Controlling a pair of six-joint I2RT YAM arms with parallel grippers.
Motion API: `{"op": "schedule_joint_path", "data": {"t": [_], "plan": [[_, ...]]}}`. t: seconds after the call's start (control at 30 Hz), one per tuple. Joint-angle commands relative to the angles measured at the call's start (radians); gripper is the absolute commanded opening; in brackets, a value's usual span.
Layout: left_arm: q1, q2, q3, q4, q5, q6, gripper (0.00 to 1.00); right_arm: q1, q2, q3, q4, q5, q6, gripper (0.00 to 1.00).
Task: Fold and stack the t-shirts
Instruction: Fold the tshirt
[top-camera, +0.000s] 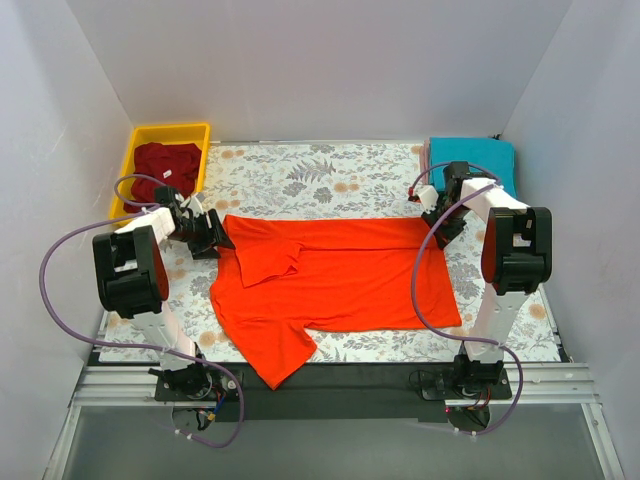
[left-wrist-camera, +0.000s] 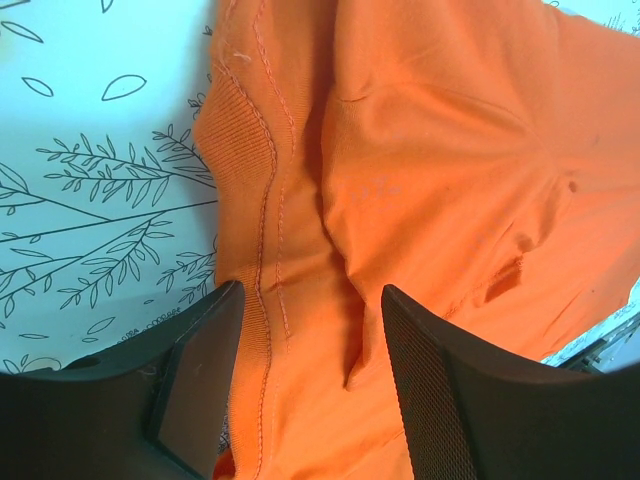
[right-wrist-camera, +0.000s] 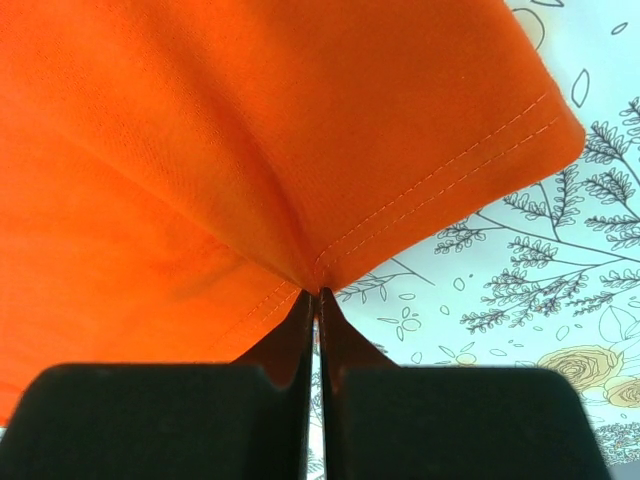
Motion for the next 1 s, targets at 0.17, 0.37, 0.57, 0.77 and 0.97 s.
{"op": "schedule_joint_path", "data": {"t": [0.17,0.37,0.57,0.77,0.97], "plan": [[0.011,-0.012,0.012,0.006,-0.004,0.031,0.57,-0.003,-0.034,-0.003,-0.035,-0.029,-0.010,0.29],[0.010,-0.162,0.106,-0.010,0.108,0.103,0.55,-0.003,-0.094,0.170,-0.156,-0.190,0.007,0.48],[-0.036,-0.131,0.188,0.010,0.120,0.104,0.47,0.003,-0.016,0.313,-0.179,-0.339,0.124,0.29],[-0.095,-0.037,0.213,0.094,0.090,0.027,0.38,0.016,0.104,0.350,-0.135,-0.341,0.203,0.16],[-0.107,0.011,0.213,0.090,-0.014,-0.012,0.34,0.017,0.193,0.349,-0.079,-0.296,0.231,0.14]]}}
